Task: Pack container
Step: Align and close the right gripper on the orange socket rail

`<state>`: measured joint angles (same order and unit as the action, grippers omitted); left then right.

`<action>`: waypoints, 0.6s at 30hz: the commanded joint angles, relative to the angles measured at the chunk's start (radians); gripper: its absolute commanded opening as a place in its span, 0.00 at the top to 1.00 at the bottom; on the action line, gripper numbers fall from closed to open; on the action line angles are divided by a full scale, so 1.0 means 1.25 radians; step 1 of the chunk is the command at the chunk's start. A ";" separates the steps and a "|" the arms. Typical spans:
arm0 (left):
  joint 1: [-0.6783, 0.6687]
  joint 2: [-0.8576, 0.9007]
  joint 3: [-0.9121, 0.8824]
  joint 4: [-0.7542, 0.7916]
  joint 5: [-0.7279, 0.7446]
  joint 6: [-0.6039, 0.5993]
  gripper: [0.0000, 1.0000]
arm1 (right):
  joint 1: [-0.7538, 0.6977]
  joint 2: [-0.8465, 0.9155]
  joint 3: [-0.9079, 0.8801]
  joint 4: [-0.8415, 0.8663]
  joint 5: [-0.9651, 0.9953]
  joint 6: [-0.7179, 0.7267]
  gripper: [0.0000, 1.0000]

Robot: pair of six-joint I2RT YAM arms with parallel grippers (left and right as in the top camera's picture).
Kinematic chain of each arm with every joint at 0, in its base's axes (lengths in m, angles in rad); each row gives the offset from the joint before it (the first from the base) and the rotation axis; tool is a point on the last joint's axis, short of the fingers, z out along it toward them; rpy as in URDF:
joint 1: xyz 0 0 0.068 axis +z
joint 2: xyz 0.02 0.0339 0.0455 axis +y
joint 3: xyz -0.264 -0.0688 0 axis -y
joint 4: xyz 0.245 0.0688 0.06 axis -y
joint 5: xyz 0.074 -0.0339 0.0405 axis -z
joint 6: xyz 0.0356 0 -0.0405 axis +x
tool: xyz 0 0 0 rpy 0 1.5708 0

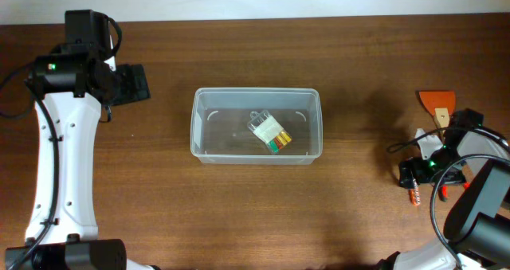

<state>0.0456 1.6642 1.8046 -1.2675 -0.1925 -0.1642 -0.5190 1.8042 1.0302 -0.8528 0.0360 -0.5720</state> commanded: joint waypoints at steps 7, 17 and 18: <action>0.002 -0.006 0.012 0.002 -0.011 0.004 0.01 | 0.075 0.018 -0.005 0.039 0.046 0.007 0.02; 0.002 -0.006 0.012 0.002 -0.011 0.004 0.01 | 0.073 0.018 -0.005 0.044 0.044 0.024 0.01; 0.002 -0.006 0.012 0.002 -0.011 0.004 0.01 | 0.074 0.018 -0.005 0.042 0.044 0.024 0.01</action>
<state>0.0456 1.6642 1.8046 -1.2675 -0.1925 -0.1642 -0.4377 1.8053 1.0321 -0.8211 0.0639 -0.5716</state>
